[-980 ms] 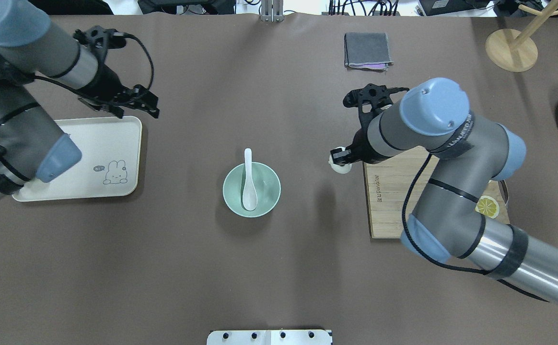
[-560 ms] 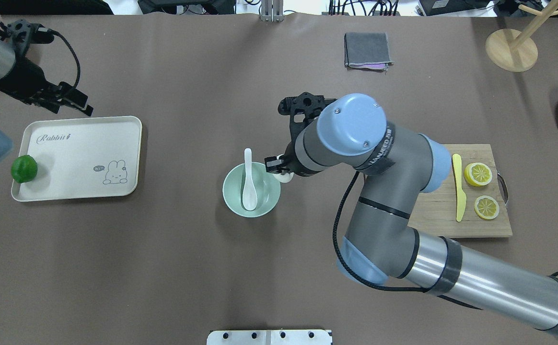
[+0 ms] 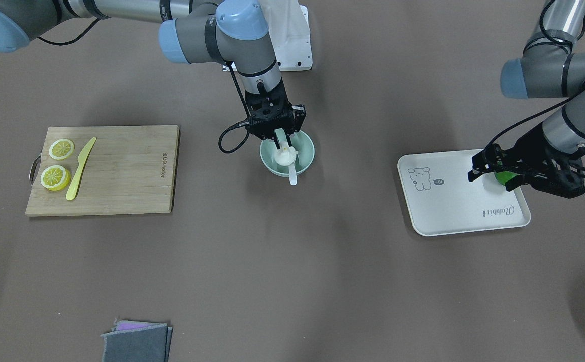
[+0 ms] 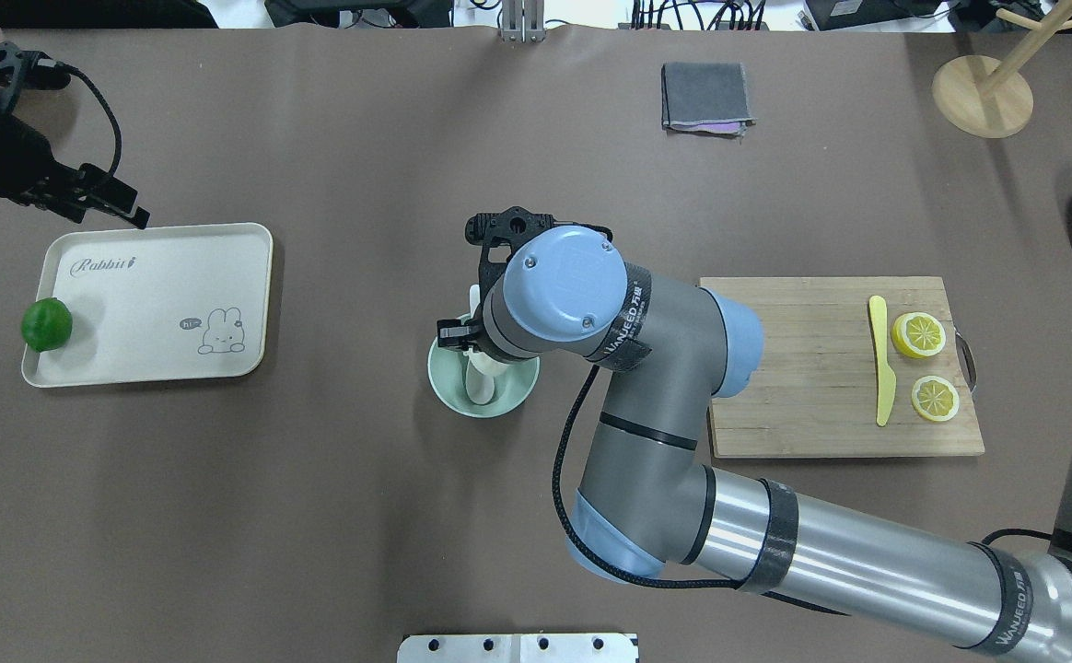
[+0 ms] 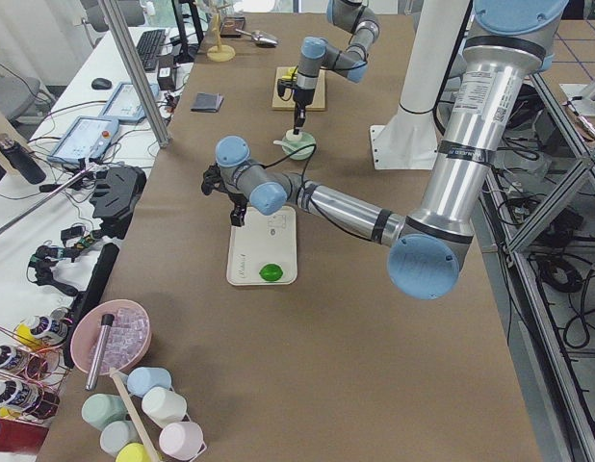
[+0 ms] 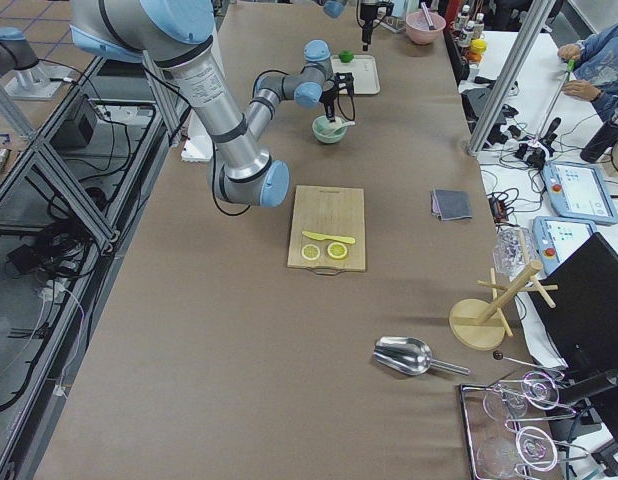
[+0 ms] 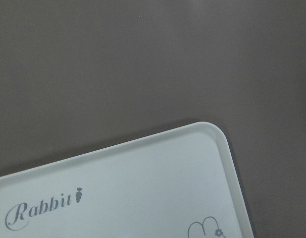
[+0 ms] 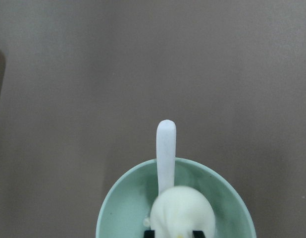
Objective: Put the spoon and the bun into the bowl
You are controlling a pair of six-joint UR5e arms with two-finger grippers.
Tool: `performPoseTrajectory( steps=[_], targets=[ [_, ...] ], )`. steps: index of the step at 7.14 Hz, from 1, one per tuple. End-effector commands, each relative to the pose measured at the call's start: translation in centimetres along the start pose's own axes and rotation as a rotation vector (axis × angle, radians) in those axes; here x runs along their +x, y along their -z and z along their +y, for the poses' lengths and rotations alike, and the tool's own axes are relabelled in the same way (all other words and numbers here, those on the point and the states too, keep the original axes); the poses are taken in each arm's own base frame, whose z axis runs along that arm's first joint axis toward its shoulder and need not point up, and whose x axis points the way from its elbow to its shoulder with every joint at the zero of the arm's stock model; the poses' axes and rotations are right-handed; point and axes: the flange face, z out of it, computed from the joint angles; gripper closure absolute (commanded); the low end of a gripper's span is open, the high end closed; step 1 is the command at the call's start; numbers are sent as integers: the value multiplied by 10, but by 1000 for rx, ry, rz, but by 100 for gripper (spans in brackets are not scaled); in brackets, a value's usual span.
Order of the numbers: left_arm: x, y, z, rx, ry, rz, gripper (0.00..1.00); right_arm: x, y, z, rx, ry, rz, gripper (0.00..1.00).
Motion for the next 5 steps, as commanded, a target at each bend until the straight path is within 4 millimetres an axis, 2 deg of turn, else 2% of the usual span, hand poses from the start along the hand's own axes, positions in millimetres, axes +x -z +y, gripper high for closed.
performPoseTrajectory(
  steps=[1,2,3,5],
  targets=[
    [-12,8,-3,15,9,-16,2,68,28,15,1,-14,4,0],
    [-27,20,-7,33,-33,-30,2,141,52,4,-19,-49,33,0],
    [-65,33,4,42,-49,-58,2,213,77,-39,-39,-31,64,0],
    [-133,60,29,62,-126,-117,2,383,133,-87,-97,77,120,0]
  ],
)
